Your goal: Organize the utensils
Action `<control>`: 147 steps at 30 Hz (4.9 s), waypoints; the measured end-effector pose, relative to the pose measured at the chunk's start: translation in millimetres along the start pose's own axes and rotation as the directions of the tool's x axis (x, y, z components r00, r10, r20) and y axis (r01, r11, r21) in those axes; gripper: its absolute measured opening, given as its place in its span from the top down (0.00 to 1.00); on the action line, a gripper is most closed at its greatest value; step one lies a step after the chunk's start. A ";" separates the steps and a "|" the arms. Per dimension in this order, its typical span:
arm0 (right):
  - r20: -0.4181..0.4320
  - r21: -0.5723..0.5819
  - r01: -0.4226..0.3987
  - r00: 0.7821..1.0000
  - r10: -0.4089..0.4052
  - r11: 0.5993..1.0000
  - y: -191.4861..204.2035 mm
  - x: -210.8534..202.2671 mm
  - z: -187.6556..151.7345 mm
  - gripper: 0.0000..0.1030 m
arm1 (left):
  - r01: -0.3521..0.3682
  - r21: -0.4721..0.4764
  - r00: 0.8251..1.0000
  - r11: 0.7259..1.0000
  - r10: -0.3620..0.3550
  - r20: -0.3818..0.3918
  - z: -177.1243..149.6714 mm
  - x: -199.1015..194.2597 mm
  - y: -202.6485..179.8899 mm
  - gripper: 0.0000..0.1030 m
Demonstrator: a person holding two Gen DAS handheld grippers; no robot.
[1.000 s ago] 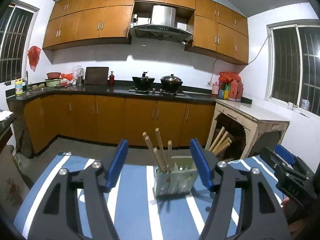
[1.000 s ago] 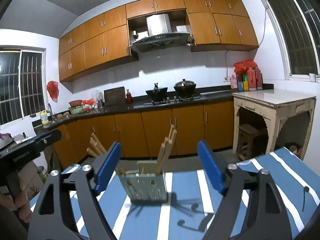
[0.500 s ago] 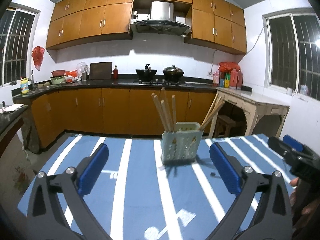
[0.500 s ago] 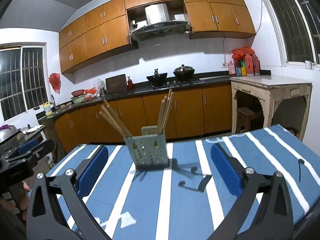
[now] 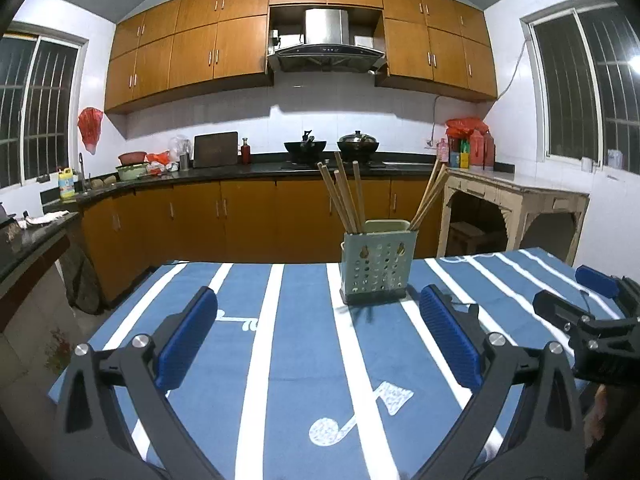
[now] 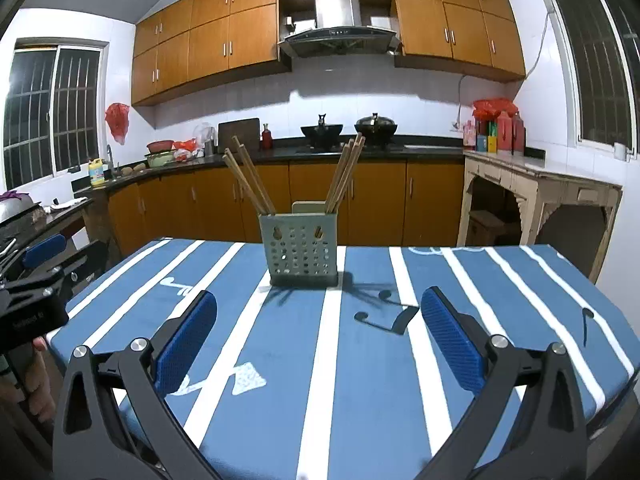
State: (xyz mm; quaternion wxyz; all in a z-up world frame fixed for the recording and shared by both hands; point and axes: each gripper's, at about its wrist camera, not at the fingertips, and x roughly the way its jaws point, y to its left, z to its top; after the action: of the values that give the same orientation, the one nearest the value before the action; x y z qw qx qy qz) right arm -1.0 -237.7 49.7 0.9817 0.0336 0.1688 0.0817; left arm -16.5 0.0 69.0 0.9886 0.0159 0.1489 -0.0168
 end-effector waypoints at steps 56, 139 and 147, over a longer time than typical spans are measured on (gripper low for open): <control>-0.028 0.036 0.030 0.999 -0.029 0.999 -3.1 3.2 -23.4 0.02 | -0.012 -0.025 0.998 1.000 0.010 -0.055 -32.7 10.1 2.3 0.04; -0.035 0.043 0.030 0.999 -0.029 0.999 -1.8 2.1 -18.4 0.02 | -0.009 -0.018 0.998 1.000 0.008 -0.060 -35.1 5.9 -8.5 0.04; -0.036 0.044 0.030 0.999 -0.028 0.999 -2.1 2.1 -18.3 0.02 | -0.010 -0.024 0.998 1.000 0.009 -0.067 -35.6 2.3 -10.6 0.04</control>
State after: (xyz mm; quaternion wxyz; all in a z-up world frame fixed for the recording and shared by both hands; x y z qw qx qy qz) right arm -4.9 -238.7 31.6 0.9786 0.0515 0.1886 0.0643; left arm -25.2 -9.4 34.0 0.9833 0.0050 0.1819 -0.0097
